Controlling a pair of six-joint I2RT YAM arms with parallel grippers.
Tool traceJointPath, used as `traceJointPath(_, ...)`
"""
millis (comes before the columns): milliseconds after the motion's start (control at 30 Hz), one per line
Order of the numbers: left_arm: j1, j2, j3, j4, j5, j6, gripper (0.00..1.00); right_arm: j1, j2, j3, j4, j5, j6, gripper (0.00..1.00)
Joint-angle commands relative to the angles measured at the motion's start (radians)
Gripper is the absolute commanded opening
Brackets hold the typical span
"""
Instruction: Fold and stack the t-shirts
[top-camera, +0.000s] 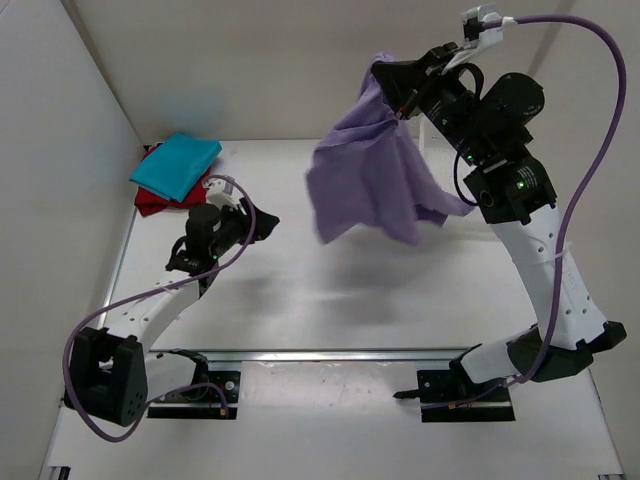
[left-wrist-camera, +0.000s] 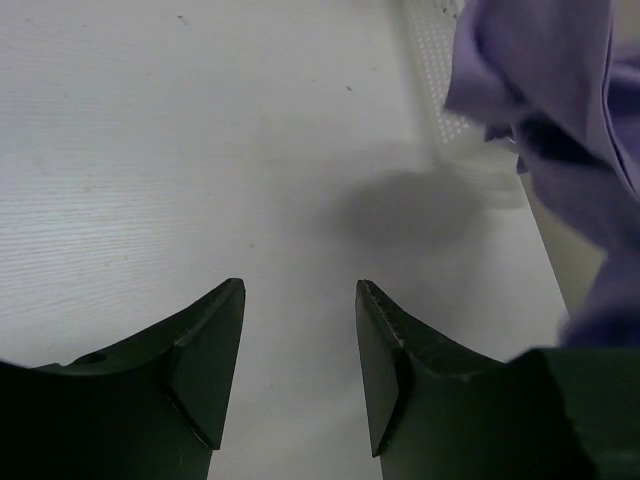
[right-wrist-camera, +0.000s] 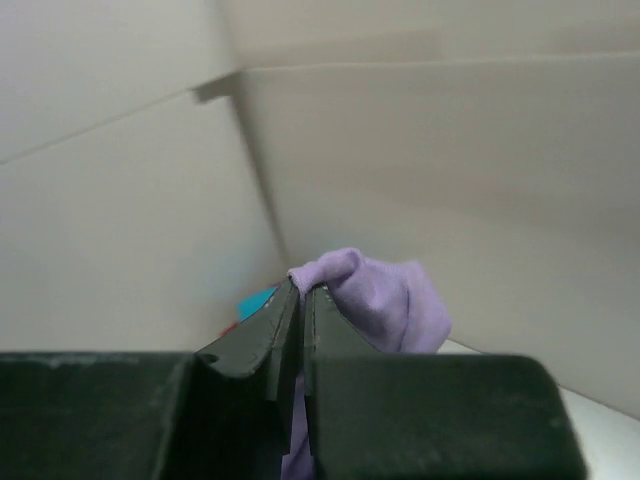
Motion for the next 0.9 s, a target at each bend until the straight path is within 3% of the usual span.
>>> traceJointPath(0,0.079,-0.053,-0.026,-0.044,0.052,-0.028,0.59,-0.024,0.019,0.039,0.062,-0.187,0.077,0.0)
traceJointPath(67,0.101,-0.079,-0.035,-0.05,0.041,-0.028,0.59,-0.046,0.005,-0.008,0.088,-0.221,0.108,0.0)
traceJointPath(167,0.136,-0.146,-0.057,-0.049,0.02,-0.043,0.6,-0.135,-0.028,-0.227,0.201,-0.322,0.203,0.0)
traceJointPath(300,0.161,-0.191,-0.085,-0.064,-0.01,-0.029,0.62,-0.316,-0.103,-0.793,0.535,-0.484,0.424,0.0)
traceJointPath(367,0.095,-0.168,-0.074,-0.078,-0.075,0.007,0.62,-0.368,-0.084,-0.924,0.655,-0.464,0.466,0.0)
traceJointPath(467,0.032,-0.112,-0.06,-0.099,-0.131,0.027,0.62,-0.396,0.1,-0.825,0.511,-0.467,0.425,0.0)
traceJointPath(533,0.027,-0.088,-0.074,-0.087,-0.138,0.021,0.62,-0.336,0.172,-0.657,0.324,-0.407,0.302,0.0)
traceJointPath(633,0.004,-0.064,-0.088,-0.078,-0.166,0.029,0.61,-0.25,0.208,-0.593,0.265,-0.266,0.205,0.0)
traceJointPath(733,-0.103,-0.038,-0.095,-0.078,-0.212,0.034,0.61,-0.229,0.194,-0.646,0.266,-0.2,0.225,0.0)
traceJointPath(867,-0.178,0.023,-0.117,-0.01,-0.209,-0.021,0.6,-0.206,0.07,-0.879,0.382,-0.168,0.262,0.0)
